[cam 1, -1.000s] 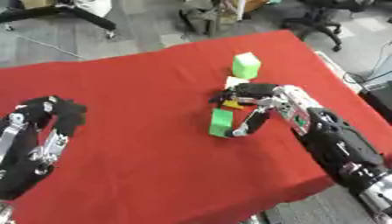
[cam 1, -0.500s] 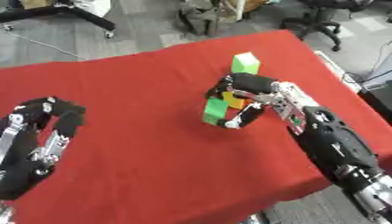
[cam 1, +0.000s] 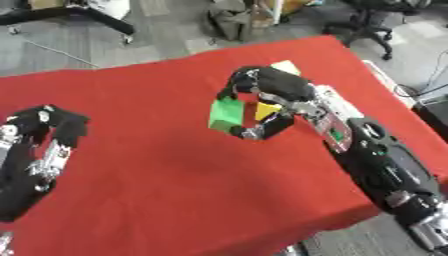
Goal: Pick up the objects with one hand, pass them to the other hand, and then place them into the box on the other side of the table.
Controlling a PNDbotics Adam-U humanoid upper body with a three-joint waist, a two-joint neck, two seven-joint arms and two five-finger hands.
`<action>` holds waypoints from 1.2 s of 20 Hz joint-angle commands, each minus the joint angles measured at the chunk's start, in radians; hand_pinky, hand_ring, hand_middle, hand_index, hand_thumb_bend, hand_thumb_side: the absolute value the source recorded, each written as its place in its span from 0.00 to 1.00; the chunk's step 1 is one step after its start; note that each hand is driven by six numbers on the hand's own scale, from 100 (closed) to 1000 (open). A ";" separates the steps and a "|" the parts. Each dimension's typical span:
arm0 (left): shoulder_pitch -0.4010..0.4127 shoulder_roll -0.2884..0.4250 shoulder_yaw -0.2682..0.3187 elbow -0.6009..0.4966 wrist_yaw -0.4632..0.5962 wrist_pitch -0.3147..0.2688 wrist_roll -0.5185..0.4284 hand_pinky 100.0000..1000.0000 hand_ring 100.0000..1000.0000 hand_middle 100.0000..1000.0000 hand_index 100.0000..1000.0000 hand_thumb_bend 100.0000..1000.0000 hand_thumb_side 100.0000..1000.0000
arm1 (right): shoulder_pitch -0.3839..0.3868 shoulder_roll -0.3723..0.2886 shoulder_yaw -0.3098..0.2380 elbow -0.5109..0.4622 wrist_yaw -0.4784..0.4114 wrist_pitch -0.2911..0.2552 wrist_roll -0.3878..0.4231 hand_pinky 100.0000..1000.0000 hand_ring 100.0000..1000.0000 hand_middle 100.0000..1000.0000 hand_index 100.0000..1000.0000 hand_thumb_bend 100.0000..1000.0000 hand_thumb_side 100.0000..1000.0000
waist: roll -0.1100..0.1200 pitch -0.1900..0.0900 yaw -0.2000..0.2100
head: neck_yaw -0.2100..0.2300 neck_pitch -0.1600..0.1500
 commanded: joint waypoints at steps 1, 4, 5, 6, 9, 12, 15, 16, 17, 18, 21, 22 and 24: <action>-0.018 0.030 0.013 -0.018 0.017 0.022 0.019 0.90 0.65 0.44 0.47 0.17 0.67 | -0.012 -0.021 0.027 -0.094 -0.051 -0.004 -0.025 0.77 0.67 0.40 0.74 0.20 0.19 | 0.001 -0.016 0.001 | 0.027 0.004; -0.035 0.047 -0.009 -0.017 0.043 0.061 0.011 0.91 0.65 0.44 0.47 0.16 0.69 | -0.016 -0.005 0.060 -0.165 -0.095 -0.012 -0.024 0.77 0.67 0.40 0.74 0.20 0.19 | 0.001 -0.015 0.001 | 0.066 0.005; -0.044 0.053 -0.022 -0.016 0.055 0.076 0.002 0.91 0.65 0.44 0.47 0.16 0.70 | -0.017 0.001 0.069 -0.190 -0.110 -0.012 -0.022 0.76 0.67 0.40 0.74 0.19 0.18 | 0.001 -0.014 0.001 | 0.076 0.004; -0.053 0.058 -0.034 -0.017 0.067 0.090 -0.009 0.92 0.65 0.44 0.47 0.16 0.71 | -0.018 0.006 0.075 -0.213 -0.124 -0.010 -0.021 0.76 0.67 0.40 0.74 0.20 0.18 | 0.001 -0.014 0.001 | 0.084 0.004; -0.084 0.069 -0.077 -0.018 0.106 0.113 -0.046 0.92 0.65 0.44 0.47 0.16 0.73 | -0.021 0.015 0.090 -0.283 -0.167 0.002 -0.019 0.75 0.67 0.40 0.74 0.20 0.17 | 0.001 -0.012 0.001 | 0.105 0.005; -0.110 0.079 -0.116 -0.018 0.142 0.118 -0.086 0.92 0.66 0.45 0.47 0.17 0.75 | -0.023 0.013 0.096 -0.351 -0.209 0.023 -0.010 0.75 0.66 0.40 0.74 0.20 0.17 | 0.000 -0.009 0.000 | 0.118 0.006; -0.124 0.084 -0.149 -0.018 0.168 0.121 -0.130 0.93 0.66 0.45 0.48 0.16 0.77 | -0.025 0.008 0.095 -0.406 -0.253 0.049 0.012 0.74 0.66 0.40 0.74 0.20 0.16 | 0.001 -0.008 0.000 | 0.122 0.006; -0.126 0.085 -0.158 -0.018 0.177 0.123 -0.145 0.93 0.66 0.45 0.48 0.16 0.78 | -0.027 0.006 0.093 -0.419 -0.268 0.055 0.022 0.73 0.67 0.40 0.74 0.21 0.16 | 0.001 -0.008 0.000 | 0.123 0.006; -0.128 0.086 -0.167 -0.018 0.186 0.125 -0.160 0.93 0.66 0.45 0.48 0.16 0.79 | -0.030 0.004 0.090 -0.431 -0.283 0.059 0.033 0.73 0.67 0.41 0.74 0.21 0.16 | 0.001 -0.007 -0.001 | 0.124 0.006; -0.130 0.086 -0.175 -0.018 0.193 0.127 -0.174 0.93 0.66 0.45 0.47 0.16 0.79 | -0.032 0.001 0.087 -0.441 -0.298 0.063 0.045 0.73 0.67 0.41 0.74 0.21 0.16 | 0.001 -0.007 -0.001 | 0.124 0.006; -0.137 0.083 -0.198 -0.018 0.222 0.134 -0.215 0.93 0.66 0.45 0.48 0.17 0.81 | -0.039 -0.003 0.078 -0.464 -0.342 0.071 0.082 0.72 0.67 0.41 0.75 0.21 0.16 | 0.002 -0.007 -0.001 | 0.125 0.006; -0.140 0.081 -0.207 -0.018 0.236 0.136 -0.228 0.94 0.66 0.45 0.48 0.18 0.82 | -0.041 -0.003 0.076 -0.470 -0.352 0.072 0.093 0.72 0.67 0.41 0.75 0.21 0.16 | 0.002 -0.007 -0.001 | 0.125 0.006; -0.147 0.079 -0.222 -0.018 0.261 0.140 -0.252 0.94 0.67 0.46 0.48 0.19 0.83 | -0.043 -0.005 0.074 -0.478 -0.367 0.071 0.111 0.72 0.67 0.41 0.75 0.21 0.16 | 0.002 -0.008 0.000 | 0.124 0.006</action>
